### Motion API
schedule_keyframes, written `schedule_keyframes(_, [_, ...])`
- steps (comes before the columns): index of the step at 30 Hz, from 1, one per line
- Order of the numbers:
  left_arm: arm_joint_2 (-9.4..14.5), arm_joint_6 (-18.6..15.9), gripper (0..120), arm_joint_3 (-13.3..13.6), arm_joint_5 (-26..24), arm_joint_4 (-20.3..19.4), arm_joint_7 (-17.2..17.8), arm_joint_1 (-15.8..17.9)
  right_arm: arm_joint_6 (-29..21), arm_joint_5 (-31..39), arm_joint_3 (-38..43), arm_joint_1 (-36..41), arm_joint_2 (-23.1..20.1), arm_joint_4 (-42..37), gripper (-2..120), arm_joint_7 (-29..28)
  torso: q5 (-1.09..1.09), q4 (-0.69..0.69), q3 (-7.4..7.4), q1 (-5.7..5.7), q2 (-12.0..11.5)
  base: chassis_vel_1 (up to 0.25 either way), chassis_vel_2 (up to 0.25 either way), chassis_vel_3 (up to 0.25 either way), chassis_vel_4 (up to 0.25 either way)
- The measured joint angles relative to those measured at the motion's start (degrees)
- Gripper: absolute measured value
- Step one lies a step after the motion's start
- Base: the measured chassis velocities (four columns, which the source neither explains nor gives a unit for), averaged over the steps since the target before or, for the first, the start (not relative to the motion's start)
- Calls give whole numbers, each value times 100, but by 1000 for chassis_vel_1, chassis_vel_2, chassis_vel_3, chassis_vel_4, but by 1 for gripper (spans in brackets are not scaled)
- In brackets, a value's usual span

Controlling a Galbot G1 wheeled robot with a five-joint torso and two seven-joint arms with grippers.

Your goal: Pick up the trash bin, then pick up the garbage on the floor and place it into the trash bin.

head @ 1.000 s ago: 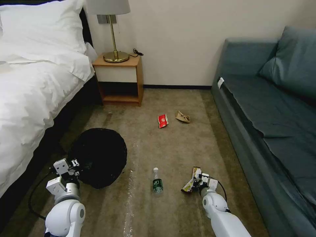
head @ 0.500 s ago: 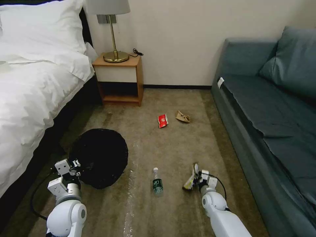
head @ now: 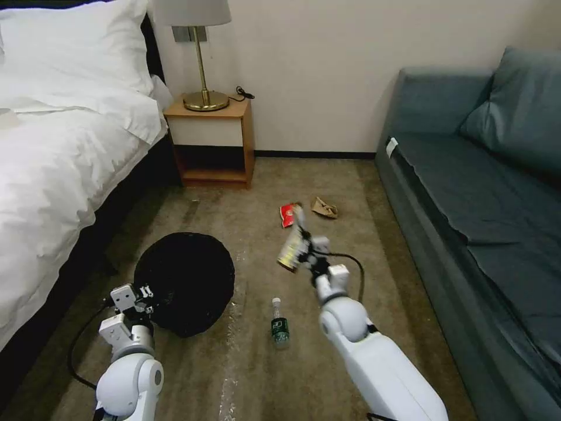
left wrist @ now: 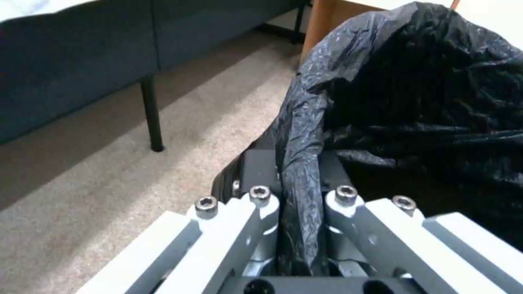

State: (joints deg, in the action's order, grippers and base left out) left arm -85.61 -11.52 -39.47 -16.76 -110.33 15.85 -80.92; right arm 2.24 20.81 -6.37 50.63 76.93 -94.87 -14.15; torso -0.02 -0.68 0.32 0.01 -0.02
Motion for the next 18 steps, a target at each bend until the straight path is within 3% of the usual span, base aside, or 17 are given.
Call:
schedule_keyframes(7, [-39,0,4,27,22,43,3,39,-8,4,-1038,-597,243,-25,0,-160,0,0,0,0,0,0,0,0,0])
schedule_keyframes(18, [-61,-38,4,248,-3,-92,89,48,265,-311,-1487,-697,498,635,0,-147,1,-1,0,0,0,0,0,0,0])
